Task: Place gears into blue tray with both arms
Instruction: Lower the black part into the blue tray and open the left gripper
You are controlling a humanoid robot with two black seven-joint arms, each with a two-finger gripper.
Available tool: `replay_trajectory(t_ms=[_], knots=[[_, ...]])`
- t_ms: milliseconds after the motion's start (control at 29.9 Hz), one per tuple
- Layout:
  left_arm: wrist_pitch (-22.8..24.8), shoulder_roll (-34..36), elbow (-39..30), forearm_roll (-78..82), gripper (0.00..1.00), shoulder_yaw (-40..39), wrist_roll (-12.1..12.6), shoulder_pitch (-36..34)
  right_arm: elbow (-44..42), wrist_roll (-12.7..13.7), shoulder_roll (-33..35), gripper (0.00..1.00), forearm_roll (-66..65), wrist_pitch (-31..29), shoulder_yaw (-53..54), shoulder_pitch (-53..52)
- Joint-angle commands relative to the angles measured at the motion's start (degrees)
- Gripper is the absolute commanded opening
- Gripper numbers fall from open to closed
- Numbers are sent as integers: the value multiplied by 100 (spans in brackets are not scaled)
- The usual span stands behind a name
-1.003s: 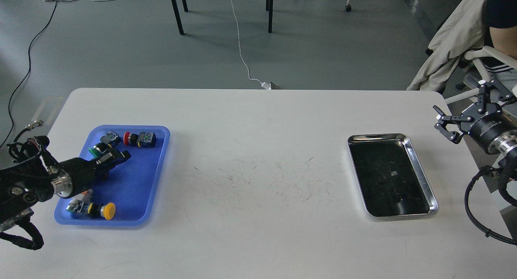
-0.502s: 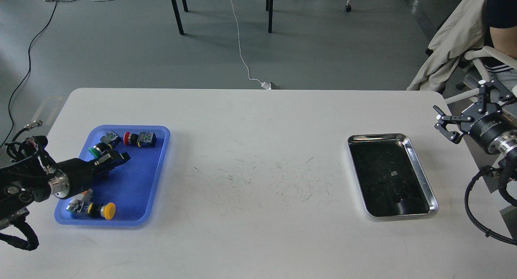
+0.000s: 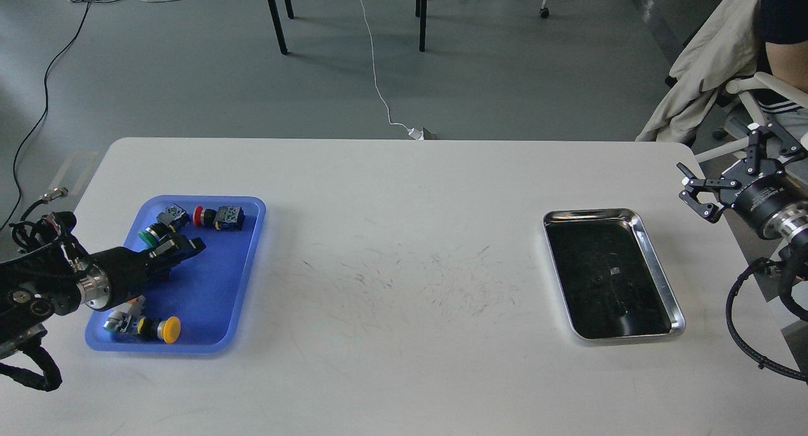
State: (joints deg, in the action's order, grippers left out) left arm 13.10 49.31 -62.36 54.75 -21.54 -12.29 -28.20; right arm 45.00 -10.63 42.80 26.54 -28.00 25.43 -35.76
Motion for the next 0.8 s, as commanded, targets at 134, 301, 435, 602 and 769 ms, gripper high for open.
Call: replay_trajectory(t_ms=[134,301,435,602,769], knots=[[-1,0,-30,0,100,0,-11,-1,-9,0,0,97,0,0,6,8],[-1,-9,-31,0,100,0,-2,-1,-9,0,0,97,0,0,6,8],[-1,-9,-31,0,100,0,-2,-18,-9,0,0,97,0,0,6,8],[-1,0,-31,0,97,0,-19,-18,0,0,9,97,0,0,6,-1],[96,44,-39,79,5,27,-116,-36,0,0,9,97,0,0,6,7]])
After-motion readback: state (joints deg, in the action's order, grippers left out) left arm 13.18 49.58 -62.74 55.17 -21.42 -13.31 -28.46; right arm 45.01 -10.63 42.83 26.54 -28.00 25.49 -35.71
